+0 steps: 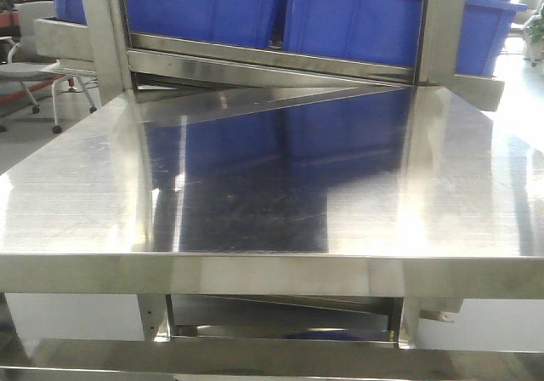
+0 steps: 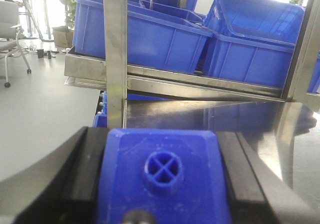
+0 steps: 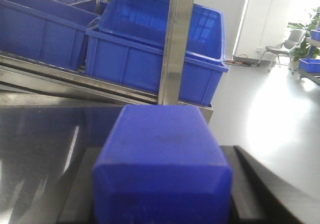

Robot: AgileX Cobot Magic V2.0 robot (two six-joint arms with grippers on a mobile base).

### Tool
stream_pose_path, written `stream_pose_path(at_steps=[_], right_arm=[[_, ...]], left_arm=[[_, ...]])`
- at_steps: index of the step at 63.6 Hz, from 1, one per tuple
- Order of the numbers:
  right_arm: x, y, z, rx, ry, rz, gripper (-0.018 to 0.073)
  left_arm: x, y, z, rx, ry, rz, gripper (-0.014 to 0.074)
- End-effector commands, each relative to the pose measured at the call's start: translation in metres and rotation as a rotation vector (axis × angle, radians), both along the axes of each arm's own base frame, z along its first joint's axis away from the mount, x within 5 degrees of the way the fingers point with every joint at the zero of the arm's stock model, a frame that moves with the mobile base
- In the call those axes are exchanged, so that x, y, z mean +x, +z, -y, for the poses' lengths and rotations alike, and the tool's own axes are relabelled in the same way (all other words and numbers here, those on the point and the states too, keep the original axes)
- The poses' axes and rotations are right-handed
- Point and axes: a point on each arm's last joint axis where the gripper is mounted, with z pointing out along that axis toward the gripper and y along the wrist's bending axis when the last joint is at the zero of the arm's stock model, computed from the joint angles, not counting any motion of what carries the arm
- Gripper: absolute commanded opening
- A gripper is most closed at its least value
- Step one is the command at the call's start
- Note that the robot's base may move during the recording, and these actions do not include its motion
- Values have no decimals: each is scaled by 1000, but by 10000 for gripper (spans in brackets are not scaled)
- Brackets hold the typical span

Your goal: Pick and sort blue part to right shelf

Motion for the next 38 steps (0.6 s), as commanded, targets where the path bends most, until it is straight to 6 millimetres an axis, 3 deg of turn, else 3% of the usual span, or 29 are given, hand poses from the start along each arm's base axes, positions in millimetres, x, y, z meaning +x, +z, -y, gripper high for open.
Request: stream_pose_path(at_steps=[1, 38], right_arm=[[-2, 17, 0, -12, -8, 113, 382], [-2, 17, 0, -12, -8, 113, 382]], left_arm=[[-1, 15, -1, -28, 15, 86, 246], [-1, 12, -1, -23, 6, 52, 240]])
